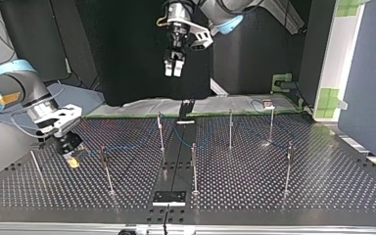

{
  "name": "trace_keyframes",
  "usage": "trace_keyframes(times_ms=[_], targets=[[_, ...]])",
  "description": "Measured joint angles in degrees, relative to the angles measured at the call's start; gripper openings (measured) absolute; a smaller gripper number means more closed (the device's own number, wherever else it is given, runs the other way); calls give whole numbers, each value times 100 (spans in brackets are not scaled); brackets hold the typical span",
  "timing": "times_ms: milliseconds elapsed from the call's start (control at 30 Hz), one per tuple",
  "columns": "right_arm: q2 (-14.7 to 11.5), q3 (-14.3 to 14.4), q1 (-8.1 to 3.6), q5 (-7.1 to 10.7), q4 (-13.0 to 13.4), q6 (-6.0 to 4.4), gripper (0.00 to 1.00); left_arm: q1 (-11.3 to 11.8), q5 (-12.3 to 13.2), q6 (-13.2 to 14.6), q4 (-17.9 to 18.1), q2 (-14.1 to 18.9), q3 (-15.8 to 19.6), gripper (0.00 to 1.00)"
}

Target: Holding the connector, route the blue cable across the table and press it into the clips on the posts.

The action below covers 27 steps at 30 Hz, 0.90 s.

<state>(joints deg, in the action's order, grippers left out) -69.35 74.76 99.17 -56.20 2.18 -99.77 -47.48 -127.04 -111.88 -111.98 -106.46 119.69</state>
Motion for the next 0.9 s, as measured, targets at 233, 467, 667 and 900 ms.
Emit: trace_keyframes(times_ms=[233,467,667,900], targets=[[7,0,-6,-2,2,3,0,188,-46,101,-27,0,369,100],[11,0,-12,0,2,4,0,523,-83,157,-62,-2,715,100],[17,0,-11,3,1,6,0,811,-82,166,184,-1,1002,100],[20,0,-15,3,-2,2,0,1080,-81,167,349,0,1343,100]])
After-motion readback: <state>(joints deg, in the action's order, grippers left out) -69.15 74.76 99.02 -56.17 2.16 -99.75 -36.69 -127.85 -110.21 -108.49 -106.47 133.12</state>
